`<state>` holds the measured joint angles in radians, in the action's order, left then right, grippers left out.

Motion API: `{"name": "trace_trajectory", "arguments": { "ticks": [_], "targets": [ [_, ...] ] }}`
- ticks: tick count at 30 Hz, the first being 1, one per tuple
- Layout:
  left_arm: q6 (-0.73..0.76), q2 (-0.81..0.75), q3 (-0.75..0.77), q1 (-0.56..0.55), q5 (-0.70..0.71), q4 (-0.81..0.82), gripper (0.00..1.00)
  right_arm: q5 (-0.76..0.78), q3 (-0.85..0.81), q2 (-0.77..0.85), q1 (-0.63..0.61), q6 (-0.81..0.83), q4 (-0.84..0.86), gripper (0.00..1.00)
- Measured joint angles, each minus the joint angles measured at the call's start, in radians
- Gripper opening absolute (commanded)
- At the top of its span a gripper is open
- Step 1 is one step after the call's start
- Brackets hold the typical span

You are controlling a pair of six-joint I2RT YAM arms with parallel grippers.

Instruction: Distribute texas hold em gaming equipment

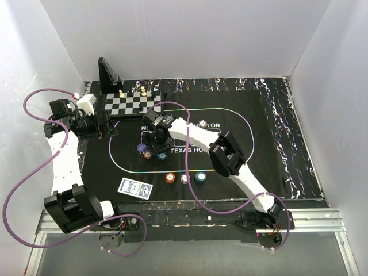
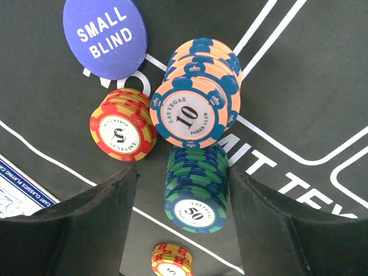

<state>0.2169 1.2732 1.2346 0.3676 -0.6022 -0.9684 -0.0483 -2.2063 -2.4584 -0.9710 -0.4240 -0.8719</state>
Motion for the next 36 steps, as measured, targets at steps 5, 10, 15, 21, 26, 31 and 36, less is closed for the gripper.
{"name": "trace_trajectory", "arguments": {
  "ticks": [5, 10, 15, 21, 26, 31, 36],
  "targets": [
    [0.000, 0.000, 0.000, 0.000, 0.000, 0.000, 1.00, 0.004, -0.004, 0.000, -0.006, 0.008, 0.000, 0.74],
    [0.000, 0.000, 0.000, 0.000, 0.000, -0.002, 1.00, 0.035, -0.005, 0.014, -0.006, 0.015, -0.021, 0.75],
    [0.000, -0.003, 0.000, 0.000, 0.000, -0.006, 1.00, 0.087, 0.019, 0.120, -0.005, 0.029, -0.050, 0.82],
    [0.000, -0.009, 0.004, 0.000, -0.003, -0.019, 1.00, 0.128, 0.333, 0.496, -0.005, 0.030, 0.011, 0.89],
    [0.000, -0.012, 0.005, 0.000, -0.010, -0.021, 1.00, 0.154, 0.644, 0.739, -0.005, 0.003, 0.052, 0.91],
    [0.000, -0.014, 0.004, 0.000, -0.012, -0.022, 1.00, 0.159, 0.849, 0.766, -0.007, -0.021, 0.066, 0.91],
    [0.000, -0.020, 0.004, 0.000, -0.012, -0.022, 1.00, 0.179, 0.930, 0.767, -0.025, -0.041, 0.063, 0.91]
  ]
}}
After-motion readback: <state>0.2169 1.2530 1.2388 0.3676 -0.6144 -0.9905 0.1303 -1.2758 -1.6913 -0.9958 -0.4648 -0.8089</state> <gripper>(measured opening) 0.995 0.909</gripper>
